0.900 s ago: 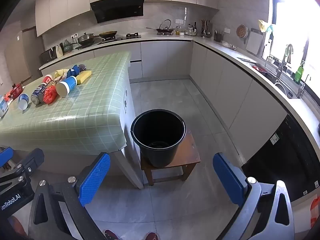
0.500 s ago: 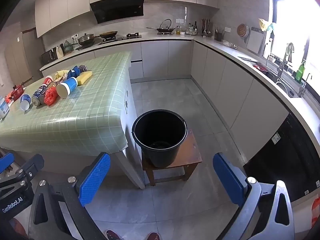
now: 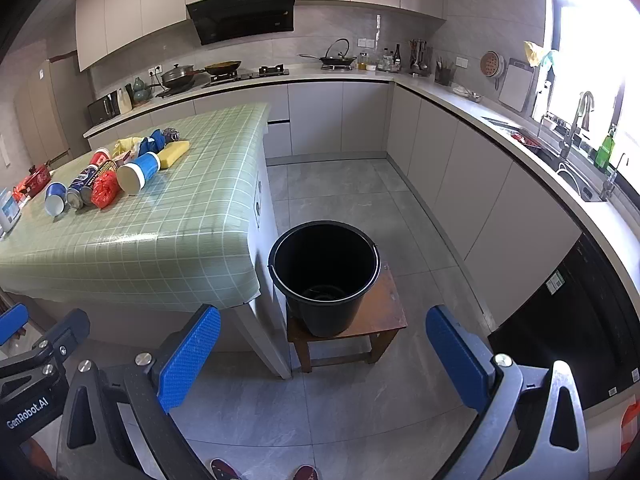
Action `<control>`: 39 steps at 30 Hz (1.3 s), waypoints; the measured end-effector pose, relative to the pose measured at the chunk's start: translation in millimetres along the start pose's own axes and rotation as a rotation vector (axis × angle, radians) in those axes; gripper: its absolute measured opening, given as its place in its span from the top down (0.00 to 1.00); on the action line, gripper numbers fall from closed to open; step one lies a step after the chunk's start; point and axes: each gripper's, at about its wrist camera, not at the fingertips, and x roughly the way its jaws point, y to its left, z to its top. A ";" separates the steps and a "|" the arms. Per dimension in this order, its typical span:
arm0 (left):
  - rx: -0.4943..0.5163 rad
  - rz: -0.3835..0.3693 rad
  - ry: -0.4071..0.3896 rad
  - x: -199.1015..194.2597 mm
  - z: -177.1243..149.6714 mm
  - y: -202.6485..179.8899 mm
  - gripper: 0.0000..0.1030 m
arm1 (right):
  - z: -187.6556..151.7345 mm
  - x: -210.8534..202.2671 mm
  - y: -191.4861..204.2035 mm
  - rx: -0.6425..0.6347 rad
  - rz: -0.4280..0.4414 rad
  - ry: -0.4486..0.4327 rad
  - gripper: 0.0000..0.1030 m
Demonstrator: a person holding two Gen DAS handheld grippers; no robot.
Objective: Collect trash
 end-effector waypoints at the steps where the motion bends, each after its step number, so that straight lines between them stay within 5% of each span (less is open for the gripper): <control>1: -0.001 0.000 0.001 0.6 0.3 0.9 0.00 | -0.2 0.4 0.3 -0.002 -0.001 0.001 0.00; 39: -0.005 0.001 0.009 8.8 3.4 -0.5 0.00 | 3.7 1.8 2.4 -0.002 -0.010 0.004 0.00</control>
